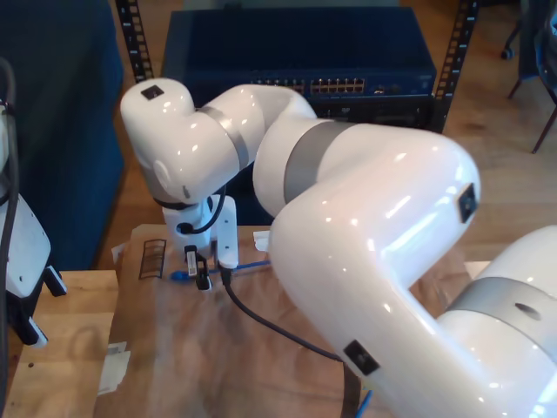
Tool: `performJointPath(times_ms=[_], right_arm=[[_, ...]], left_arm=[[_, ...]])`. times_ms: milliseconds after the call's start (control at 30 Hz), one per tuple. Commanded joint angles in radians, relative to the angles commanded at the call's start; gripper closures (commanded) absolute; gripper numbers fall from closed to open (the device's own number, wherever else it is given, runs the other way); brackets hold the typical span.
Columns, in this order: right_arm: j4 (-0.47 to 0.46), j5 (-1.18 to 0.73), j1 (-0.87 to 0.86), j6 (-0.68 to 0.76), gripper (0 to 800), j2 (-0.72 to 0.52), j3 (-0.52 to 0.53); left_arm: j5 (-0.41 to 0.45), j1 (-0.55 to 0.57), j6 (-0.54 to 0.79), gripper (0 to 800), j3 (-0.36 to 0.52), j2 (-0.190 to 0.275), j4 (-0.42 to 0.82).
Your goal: Grab the cable and plug it in
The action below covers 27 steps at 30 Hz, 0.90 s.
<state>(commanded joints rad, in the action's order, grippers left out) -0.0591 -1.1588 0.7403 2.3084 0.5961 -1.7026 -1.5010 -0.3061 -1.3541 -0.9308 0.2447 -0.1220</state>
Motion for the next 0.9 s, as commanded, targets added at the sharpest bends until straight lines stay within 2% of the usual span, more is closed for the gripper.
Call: performJointPath(times_ms=[200,333,633,767,900], right_arm=[[-0.02,0.008,0.003,0.02,55,0.043,-0.023],[-0.02,0.009,0.003,0.02,95,0.054,-0.025],[-0.021,0.02,0.006,0.055,284,0.052,-0.025],[-0.025,0.021,0.008,0.057,408,0.052,-0.025],[-0.077,0.021,0.018,0.063,455,0.054,-0.025]], left_arm=[[0.0,-0.002,0.0,1,-0.002,-0.006,0.0],[-0.003,-0.005,0.003,1,0.0,-0.006,0.0],[-0.002,-0.009,0.005,1,-0.002,-0.008,0.0],[0.0,-0.009,0.005,1,-0.002,-0.012,0.0],[0.0,-0.009,0.005,1,-0.002,-0.018,0.0]])
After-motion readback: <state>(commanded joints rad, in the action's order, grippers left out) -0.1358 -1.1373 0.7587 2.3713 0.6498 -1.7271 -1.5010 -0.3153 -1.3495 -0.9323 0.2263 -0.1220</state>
